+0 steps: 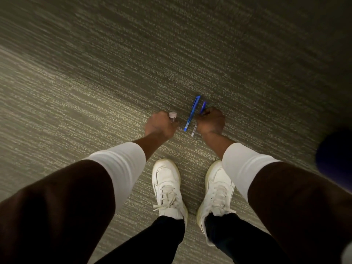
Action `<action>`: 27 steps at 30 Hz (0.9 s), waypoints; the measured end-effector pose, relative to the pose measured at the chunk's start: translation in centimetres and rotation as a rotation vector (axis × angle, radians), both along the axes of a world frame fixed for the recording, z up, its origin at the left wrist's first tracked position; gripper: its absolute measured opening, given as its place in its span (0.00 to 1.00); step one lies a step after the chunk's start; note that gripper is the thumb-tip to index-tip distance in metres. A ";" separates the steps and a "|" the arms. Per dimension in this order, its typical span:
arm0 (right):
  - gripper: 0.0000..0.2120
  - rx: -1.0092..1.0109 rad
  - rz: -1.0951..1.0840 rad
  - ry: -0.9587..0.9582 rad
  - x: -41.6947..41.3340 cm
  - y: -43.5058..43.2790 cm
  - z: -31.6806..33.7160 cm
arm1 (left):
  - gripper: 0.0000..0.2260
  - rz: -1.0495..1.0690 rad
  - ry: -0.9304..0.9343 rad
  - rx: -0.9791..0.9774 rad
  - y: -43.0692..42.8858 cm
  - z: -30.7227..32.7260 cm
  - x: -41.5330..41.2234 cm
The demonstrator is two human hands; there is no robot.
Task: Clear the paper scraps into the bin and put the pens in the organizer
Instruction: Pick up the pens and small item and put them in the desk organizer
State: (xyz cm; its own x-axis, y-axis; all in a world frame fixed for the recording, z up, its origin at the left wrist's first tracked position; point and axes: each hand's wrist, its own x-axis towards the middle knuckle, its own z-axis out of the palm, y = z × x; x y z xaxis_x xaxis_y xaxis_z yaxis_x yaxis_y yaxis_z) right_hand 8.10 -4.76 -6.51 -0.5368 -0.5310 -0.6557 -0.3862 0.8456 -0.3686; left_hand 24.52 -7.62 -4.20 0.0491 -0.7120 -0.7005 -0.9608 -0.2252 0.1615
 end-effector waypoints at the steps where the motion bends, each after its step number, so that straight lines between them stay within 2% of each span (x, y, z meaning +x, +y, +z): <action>1: 0.09 0.001 0.014 0.004 0.3 -0.5 0.1 | 0.20 -0.008 -0.005 0.000 -0.2 0.2 0.2; 4: 0.14 0.023 0.136 0.052 0.9 -1.7 -0.4 | 0.22 -0.048 -0.037 0.006 -0.9 0.9 0.8; 8: 0.18 0.033 0.192 0.082 0.7 -2.5 -1.4 | 0.26 -0.066 -0.028 -0.001 -1.9 1.5 1.5; 14: 0.21 0.045 0.271 0.107 0.6 -3.1 -2.2 | 0.22 -0.079 0.022 -0.030 -2.2 2.2 2.3; 18: 0.24 0.066 0.164 0.033 -0.1 -3.4 -0.4 | 0.17 -0.077 0.088 -0.008 -1.9 4.0 3.0; 20: 0.21 0.063 0.112 -0.010 -0.8 -3.2 1.4 | 0.16 -0.069 0.138 0.001 -1.7 5.5 3.2; 23: 0.08 0.067 0.205 0.002 -1.9 -2.1 5.6 | 0.16 -0.048 0.160 0.016 -1.4 9.0 2.8; 27: 0.04 -0.013 0.231 -0.039 -3.5 -0.3 12.4 | 0.15 0.058 0.157 -0.019 -0.9 15.1 1.0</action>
State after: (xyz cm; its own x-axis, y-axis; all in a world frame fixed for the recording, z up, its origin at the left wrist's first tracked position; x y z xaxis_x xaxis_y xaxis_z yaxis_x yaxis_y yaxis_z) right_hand 4.59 -5.03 5.84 -0.3747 -0.6452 -0.6659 -0.5544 0.7316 -0.3969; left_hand 25.51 -8.52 10.85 -0.0188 -0.7242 -0.6893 -0.9088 -0.2750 0.3137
